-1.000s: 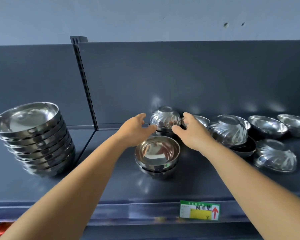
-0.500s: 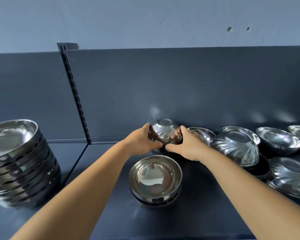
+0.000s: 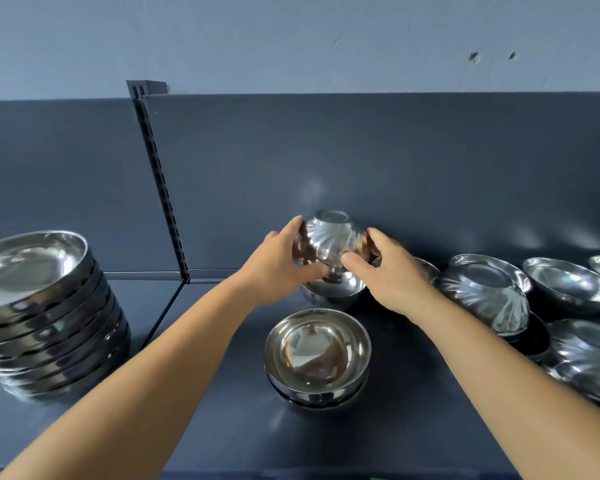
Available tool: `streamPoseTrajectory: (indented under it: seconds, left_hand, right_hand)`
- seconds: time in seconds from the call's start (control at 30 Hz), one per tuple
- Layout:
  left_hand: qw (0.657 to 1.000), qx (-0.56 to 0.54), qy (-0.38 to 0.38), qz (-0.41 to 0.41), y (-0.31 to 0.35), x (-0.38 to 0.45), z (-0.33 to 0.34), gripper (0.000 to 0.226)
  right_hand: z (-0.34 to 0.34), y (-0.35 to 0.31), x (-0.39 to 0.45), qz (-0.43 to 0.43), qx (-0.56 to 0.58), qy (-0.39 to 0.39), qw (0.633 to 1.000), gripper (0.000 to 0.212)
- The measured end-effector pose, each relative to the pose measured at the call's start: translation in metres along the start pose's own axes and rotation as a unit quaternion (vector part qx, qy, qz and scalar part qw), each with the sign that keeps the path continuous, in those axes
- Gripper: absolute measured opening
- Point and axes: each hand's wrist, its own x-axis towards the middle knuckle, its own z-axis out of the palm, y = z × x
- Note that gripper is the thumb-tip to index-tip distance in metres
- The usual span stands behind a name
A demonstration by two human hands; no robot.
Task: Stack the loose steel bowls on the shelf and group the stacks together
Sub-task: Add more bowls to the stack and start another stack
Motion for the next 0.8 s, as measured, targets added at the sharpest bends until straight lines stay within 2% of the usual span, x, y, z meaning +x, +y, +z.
streamPoseTrajectory:
  seconds: [0.07,0.13,0.27,0.37,0.47,0.57,0.7,0.8]
  left_hand:
    - [0.999,0.027,0.014,0.018,0.001,-0.006,-0.008,0.087]
    - [0.996,0.055,0.055,0.053,0.001,-0.011,-0.014,0.072]
    - [0.98,0.149,0.107,0.071,0.002,-0.022,-0.019,0.053]
    - [0.969,0.204,0.141,0.014,-0.002,-0.022,-0.022,0.038]
    - [0.96,0.234,0.145,-0.05,-0.01,-0.02,-0.027,0.026]
    - [0.955,0.244,0.143,-0.085,-0.019,-0.022,-0.032,0.018]
    - [0.958,0.196,0.175,-0.117,-0.029,-0.024,-0.042,0.035]
    - [0.961,0.172,0.177,-0.127,-0.032,-0.027,-0.045,0.036]
  right_hand:
    - [-0.002,-0.003,-0.001,-0.011,0.028,0.01,1.0,0.06]
    - [-0.004,-0.008,-0.002,-0.024,0.073,0.007,0.997,0.041]
    - [-0.006,-0.016,-0.003,-0.014,0.147,-0.021,0.989,0.043]
    - [-0.001,-0.016,-0.003,0.02,0.172,-0.066,0.983,0.039]
    - [0.003,-0.006,-0.004,0.022,0.094,-0.055,0.994,0.035]
    - [0.004,0.014,-0.006,0.059,0.007,-0.049,0.997,0.023]
    - [0.014,0.027,-0.006,0.097,-0.035,-0.053,0.993,0.03]
    - [0.025,0.026,-0.002,0.116,-0.052,-0.053,0.99,0.036]
